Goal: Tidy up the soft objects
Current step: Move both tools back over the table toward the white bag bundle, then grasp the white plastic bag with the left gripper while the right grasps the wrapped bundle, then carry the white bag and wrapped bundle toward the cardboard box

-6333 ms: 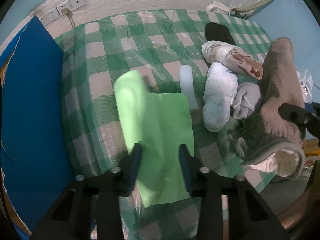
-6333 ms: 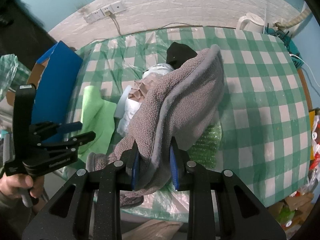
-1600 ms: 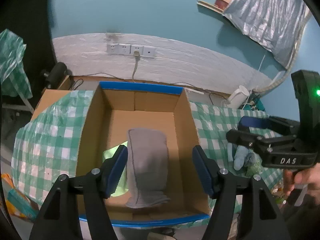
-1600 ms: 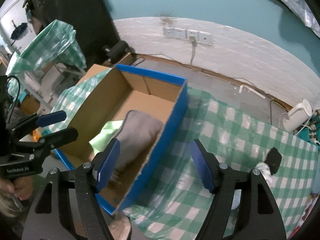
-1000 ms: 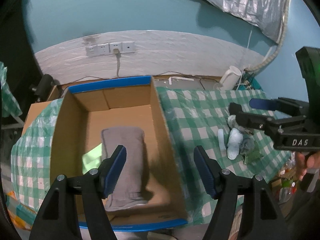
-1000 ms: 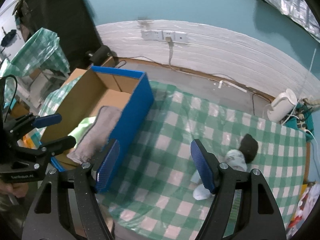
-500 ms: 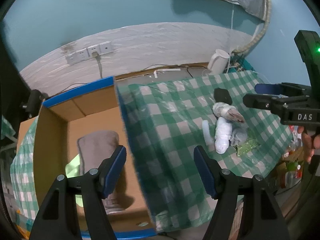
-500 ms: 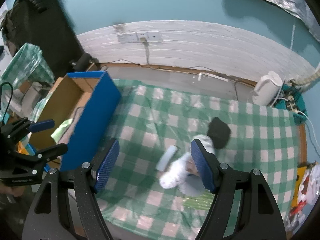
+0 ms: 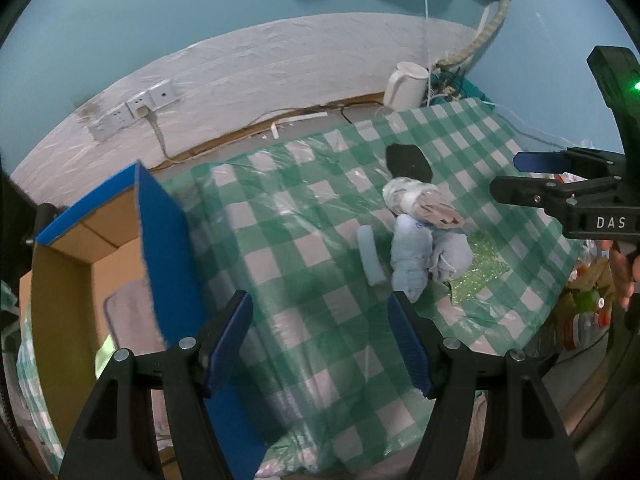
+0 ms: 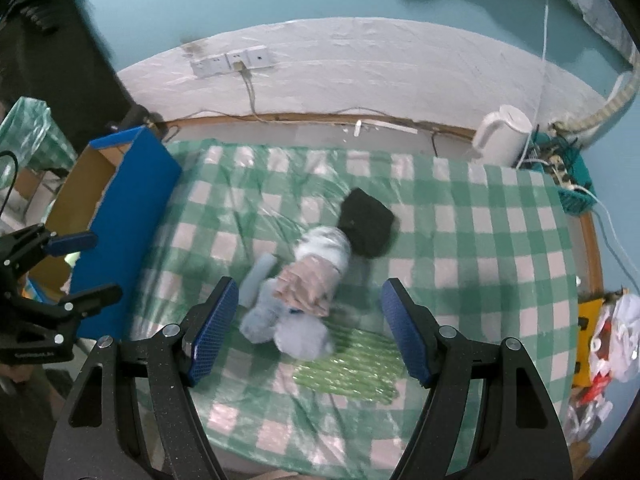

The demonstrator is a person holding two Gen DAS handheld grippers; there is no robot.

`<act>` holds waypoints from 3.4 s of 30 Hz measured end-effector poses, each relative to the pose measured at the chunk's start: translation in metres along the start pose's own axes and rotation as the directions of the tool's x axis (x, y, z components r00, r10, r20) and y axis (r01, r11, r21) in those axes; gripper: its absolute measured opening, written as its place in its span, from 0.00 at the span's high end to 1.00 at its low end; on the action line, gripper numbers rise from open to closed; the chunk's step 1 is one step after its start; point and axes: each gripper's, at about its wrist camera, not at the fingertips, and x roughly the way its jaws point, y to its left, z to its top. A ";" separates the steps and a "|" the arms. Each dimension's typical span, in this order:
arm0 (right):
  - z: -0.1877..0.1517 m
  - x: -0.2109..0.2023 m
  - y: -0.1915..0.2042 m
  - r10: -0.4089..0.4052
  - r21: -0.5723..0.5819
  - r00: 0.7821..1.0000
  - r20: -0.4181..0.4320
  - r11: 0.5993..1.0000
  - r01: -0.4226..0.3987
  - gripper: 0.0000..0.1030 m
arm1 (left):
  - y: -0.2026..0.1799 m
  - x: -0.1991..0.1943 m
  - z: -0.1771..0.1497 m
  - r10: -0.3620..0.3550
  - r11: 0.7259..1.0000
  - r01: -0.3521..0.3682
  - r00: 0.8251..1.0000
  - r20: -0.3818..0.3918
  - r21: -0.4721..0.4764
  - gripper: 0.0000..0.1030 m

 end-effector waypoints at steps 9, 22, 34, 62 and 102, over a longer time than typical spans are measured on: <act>-0.005 0.022 -0.016 0.006 0.051 0.999 -0.036 0.999 -0.004 0.28 | -0.016 0.026 0.006 0.002 1.000 -0.001 0.999 -0.037 0.010 0.31; 0.008 0.070 -0.006 0.002 0.071 0.994 -0.109 0.997 0.005 0.28 | -0.019 0.061 0.015 0.012 0.999 -0.009 0.998 -0.068 0.035 0.31; 0.016 0.110 -0.019 -0.019 0.127 0.984 -0.179 0.991 0.042 0.28 | -0.019 0.085 0.021 -0.022 0.999 0.027 0.994 -0.103 0.043 0.31; -0.007 0.083 -0.047 0.030 0.168 0.988 -0.150 0.986 -0.005 0.58 | -0.049 0.108 0.038 -0.107 0.992 0.114 0.986 -0.128 0.051 0.31; -0.023 0.048 -0.059 0.053 0.180 0.990 -0.127 0.983 -0.030 0.58 | -0.079 0.100 0.037 -0.125 0.984 0.140 0.983 -0.132 0.110 0.60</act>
